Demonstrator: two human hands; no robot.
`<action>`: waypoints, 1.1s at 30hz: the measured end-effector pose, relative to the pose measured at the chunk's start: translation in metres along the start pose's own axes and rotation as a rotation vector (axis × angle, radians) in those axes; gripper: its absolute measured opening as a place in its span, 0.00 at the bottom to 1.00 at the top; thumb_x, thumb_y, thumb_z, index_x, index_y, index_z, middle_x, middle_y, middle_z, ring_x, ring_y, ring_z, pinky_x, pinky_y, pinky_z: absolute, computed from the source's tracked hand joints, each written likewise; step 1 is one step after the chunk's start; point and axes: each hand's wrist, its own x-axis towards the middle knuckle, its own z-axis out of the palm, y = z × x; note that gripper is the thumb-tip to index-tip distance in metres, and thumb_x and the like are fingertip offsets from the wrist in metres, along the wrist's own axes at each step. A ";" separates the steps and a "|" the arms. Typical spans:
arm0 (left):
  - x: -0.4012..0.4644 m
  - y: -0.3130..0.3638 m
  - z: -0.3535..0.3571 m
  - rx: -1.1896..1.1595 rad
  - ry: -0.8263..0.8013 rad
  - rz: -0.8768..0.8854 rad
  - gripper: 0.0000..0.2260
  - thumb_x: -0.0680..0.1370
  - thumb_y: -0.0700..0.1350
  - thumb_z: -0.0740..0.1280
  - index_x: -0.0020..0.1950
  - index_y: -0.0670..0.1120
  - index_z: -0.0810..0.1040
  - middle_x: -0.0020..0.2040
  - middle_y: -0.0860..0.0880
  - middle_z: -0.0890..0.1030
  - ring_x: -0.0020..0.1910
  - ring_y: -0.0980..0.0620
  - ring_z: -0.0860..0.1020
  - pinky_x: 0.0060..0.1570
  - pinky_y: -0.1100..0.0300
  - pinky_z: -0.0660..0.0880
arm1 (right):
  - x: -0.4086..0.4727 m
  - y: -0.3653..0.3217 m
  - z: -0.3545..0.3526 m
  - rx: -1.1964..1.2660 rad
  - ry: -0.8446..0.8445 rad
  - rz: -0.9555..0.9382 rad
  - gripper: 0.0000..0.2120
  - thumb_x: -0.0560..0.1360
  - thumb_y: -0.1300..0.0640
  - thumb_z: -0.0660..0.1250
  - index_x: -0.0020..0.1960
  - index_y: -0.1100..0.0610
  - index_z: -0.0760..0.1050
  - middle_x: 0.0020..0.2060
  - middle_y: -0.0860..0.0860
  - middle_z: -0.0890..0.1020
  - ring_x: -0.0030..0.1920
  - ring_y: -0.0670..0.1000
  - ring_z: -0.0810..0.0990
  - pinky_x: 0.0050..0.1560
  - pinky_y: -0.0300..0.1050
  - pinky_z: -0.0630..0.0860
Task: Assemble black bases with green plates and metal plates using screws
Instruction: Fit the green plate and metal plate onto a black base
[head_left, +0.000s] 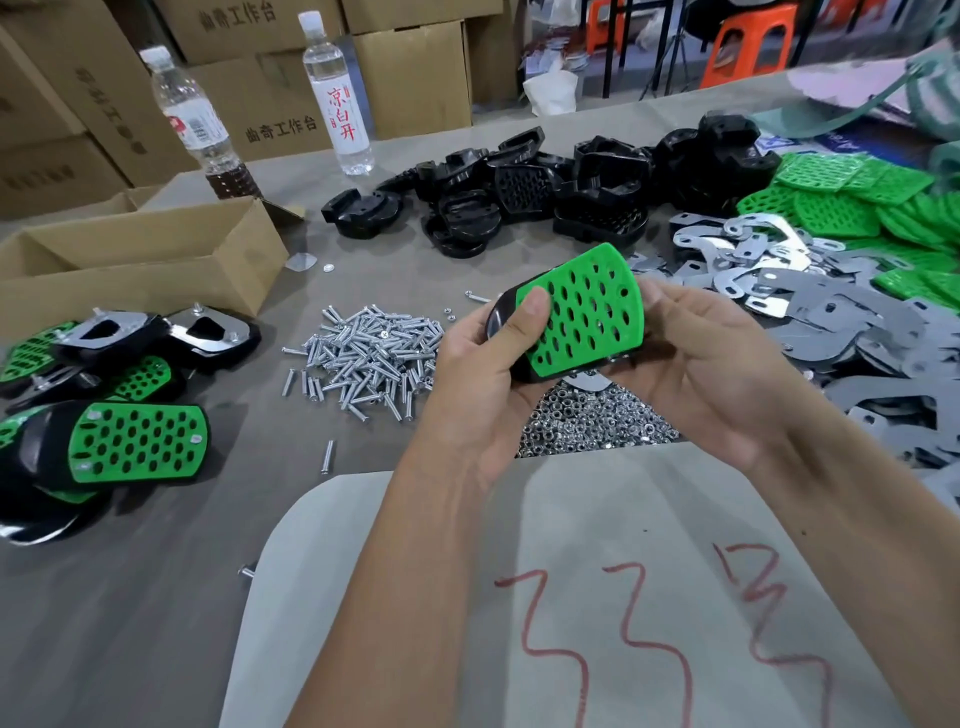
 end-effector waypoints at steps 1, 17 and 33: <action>0.000 0.000 0.000 0.017 0.003 0.006 0.12 0.72 0.46 0.74 0.52 0.41 0.84 0.50 0.43 0.87 0.50 0.46 0.86 0.52 0.49 0.84 | 0.000 0.001 0.001 -0.014 0.010 -0.005 0.16 0.78 0.54 0.64 0.58 0.63 0.83 0.55 0.60 0.85 0.54 0.56 0.82 0.56 0.48 0.83; 0.000 -0.002 0.006 0.359 0.185 0.220 0.06 0.78 0.39 0.74 0.51 0.37 0.82 0.45 0.40 0.85 0.46 0.43 0.85 0.51 0.40 0.84 | -0.004 -0.001 0.000 -0.188 0.053 -0.064 0.21 0.82 0.54 0.63 0.68 0.69 0.74 0.61 0.68 0.82 0.63 0.68 0.80 0.68 0.65 0.76; 0.003 -0.020 0.012 0.508 0.297 0.205 0.06 0.74 0.44 0.76 0.46 0.43 0.83 0.40 0.48 0.85 0.39 0.51 0.83 0.40 0.53 0.82 | 0.001 0.008 0.000 -0.223 0.127 -0.051 0.18 0.66 0.62 0.75 0.54 0.63 0.77 0.46 0.59 0.85 0.46 0.56 0.87 0.48 0.50 0.83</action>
